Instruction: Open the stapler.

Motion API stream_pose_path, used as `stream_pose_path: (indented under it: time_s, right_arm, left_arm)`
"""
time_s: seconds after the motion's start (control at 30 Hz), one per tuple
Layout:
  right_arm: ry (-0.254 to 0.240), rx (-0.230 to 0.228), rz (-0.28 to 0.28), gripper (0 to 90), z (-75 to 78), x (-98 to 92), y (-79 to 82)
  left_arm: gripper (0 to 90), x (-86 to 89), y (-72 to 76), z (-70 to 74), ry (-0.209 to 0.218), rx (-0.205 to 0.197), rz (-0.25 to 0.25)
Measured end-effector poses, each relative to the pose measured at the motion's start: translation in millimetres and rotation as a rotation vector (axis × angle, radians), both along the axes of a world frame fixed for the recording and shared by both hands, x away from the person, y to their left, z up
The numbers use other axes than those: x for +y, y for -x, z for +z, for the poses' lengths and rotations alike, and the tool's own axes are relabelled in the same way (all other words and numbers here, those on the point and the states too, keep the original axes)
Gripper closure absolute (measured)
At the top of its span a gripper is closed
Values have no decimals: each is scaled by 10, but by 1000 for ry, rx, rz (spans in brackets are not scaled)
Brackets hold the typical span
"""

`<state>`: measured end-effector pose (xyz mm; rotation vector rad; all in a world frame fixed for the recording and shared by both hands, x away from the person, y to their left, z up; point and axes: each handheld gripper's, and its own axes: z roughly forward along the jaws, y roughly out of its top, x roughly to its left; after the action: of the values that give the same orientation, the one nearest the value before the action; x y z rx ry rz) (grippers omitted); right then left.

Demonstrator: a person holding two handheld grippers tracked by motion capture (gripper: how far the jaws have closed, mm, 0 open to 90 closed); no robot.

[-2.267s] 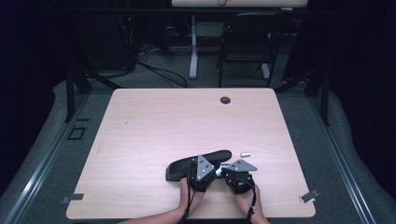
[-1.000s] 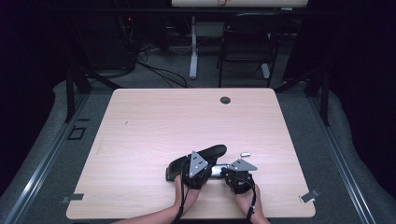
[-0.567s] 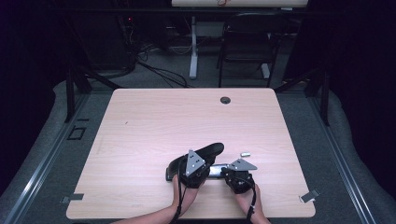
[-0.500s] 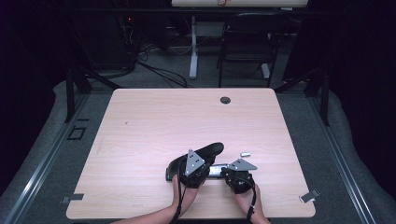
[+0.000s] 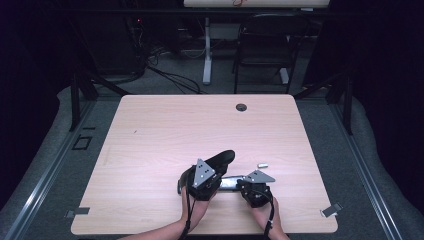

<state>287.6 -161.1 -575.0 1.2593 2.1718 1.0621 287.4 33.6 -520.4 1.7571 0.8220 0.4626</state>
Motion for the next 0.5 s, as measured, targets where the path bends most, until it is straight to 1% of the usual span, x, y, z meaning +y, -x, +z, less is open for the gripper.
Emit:
stream_pose_path:
  time_s: [0.27, 0.37, 0.5]
  right_arm:
    - [4, -3, -4, 900, -1, 1, 2]
    - [7, -3, -4, 900, -1, 2, 3]
    - [8, -2, -2, 900, 1, 1, 3]
  left_arm:
    - [900, 50, 5, 34, 13, -4, 1]
    - [900, 57, 7, 41, 13, -7, 5]
    - [900, 79, 15, 58, 24, -6, 15]
